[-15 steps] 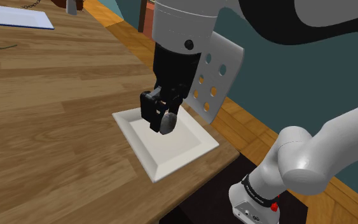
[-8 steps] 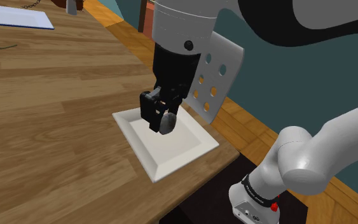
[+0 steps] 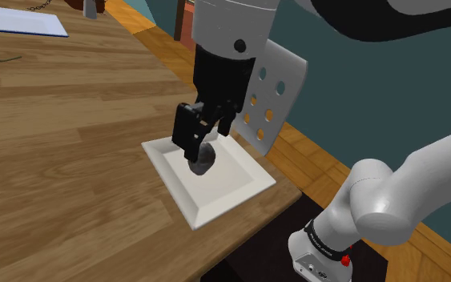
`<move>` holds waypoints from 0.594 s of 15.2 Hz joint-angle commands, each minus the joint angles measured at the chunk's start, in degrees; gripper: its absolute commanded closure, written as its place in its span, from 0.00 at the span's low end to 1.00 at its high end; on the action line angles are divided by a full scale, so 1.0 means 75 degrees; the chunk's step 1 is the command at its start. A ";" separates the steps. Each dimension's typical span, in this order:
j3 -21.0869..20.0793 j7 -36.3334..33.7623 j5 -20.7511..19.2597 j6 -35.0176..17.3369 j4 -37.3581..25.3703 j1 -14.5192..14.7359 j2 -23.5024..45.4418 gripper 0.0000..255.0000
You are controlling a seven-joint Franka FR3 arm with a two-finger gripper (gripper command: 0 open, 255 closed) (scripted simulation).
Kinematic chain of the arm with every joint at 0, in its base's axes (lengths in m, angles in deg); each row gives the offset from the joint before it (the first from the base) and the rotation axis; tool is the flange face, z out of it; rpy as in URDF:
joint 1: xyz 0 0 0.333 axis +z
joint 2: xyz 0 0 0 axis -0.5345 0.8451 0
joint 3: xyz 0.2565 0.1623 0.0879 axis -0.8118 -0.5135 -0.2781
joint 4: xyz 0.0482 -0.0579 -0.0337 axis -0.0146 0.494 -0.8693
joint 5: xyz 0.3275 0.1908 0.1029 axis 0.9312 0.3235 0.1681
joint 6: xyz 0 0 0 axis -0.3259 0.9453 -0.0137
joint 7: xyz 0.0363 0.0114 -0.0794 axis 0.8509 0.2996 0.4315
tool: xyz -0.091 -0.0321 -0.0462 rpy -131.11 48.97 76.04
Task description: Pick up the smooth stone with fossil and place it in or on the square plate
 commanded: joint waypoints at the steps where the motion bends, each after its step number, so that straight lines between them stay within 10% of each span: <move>1: 0.0004 -0.0044 -0.0056 0.0493 -0.0594 -0.0028 0.0114 0.00; 9: -0.0001 -0.0068 -0.0083 0.0693 -0.0851 -0.0040 0.0176 0.00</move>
